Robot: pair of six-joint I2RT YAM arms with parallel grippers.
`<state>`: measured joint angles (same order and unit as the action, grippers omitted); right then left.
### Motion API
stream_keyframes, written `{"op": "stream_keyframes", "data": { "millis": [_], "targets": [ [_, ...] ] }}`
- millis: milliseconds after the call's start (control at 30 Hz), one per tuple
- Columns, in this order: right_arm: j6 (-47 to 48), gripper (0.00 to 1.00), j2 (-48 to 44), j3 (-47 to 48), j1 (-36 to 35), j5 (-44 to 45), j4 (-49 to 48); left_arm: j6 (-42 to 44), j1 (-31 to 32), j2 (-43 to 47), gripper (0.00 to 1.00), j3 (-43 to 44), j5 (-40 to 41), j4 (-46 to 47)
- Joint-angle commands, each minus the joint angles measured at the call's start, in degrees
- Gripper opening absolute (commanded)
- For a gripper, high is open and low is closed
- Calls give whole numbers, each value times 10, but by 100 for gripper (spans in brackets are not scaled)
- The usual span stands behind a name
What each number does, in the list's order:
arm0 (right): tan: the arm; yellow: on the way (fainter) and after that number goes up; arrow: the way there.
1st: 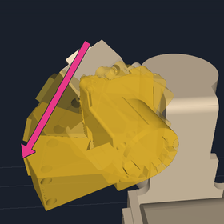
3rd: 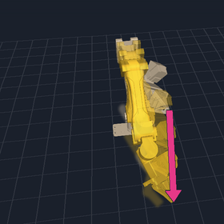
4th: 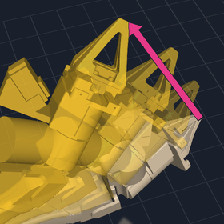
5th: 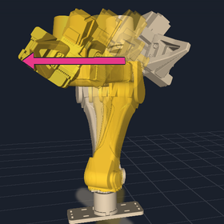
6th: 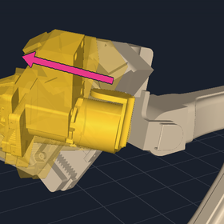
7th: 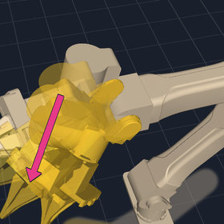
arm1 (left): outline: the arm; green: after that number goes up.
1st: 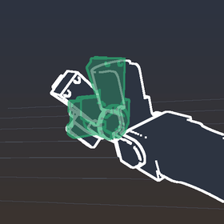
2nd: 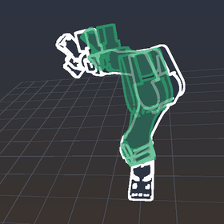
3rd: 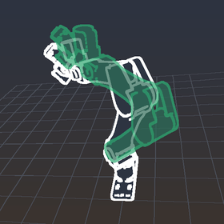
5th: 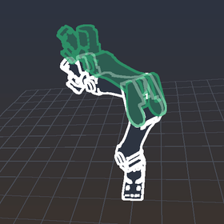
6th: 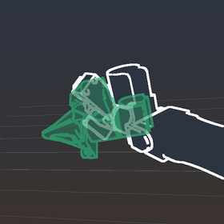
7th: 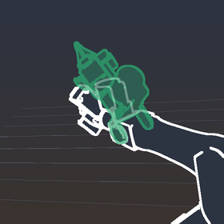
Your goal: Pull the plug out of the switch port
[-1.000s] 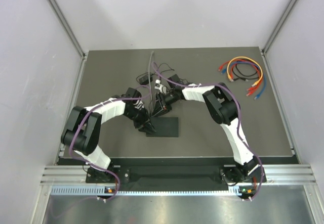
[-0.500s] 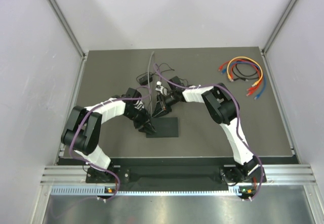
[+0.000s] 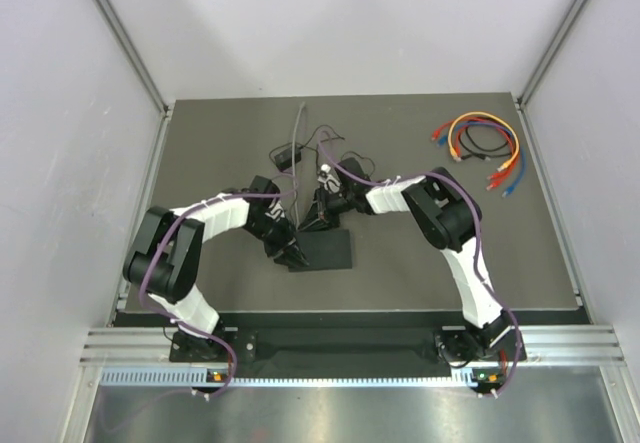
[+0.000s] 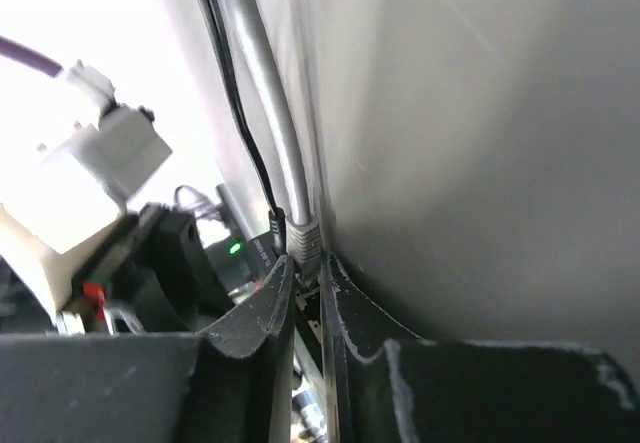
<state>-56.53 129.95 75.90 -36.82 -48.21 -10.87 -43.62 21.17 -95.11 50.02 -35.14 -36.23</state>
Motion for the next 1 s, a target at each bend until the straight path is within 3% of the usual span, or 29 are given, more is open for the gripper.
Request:
{"op": "stream_keyframes", "data": {
  "millis": [0,67,133,267,467,700,967],
  "targets": [
    [113,0,-7,84,-2,188,107,17,3,-19,29,-22,91,-15],
    [163,0,-22,91,-3,232,149,17,3,-18,29,-23,91,-13],
    [155,0,-24,90,4,219,141,17,3,-19,29,-25,87,-10],
    [16,0,-15,30,21,145,-27,16,2,-24,29,-24,87,-5],
    [78,0,-36,29,19,143,73,26,3,30,29,-25,28,43],
    [71,0,-76,-57,17,128,40,26,2,147,30,-18,13,53],
    [54,0,-92,-77,-1,123,17,-3,5,57,28,-3,29,77]
  ]
}}
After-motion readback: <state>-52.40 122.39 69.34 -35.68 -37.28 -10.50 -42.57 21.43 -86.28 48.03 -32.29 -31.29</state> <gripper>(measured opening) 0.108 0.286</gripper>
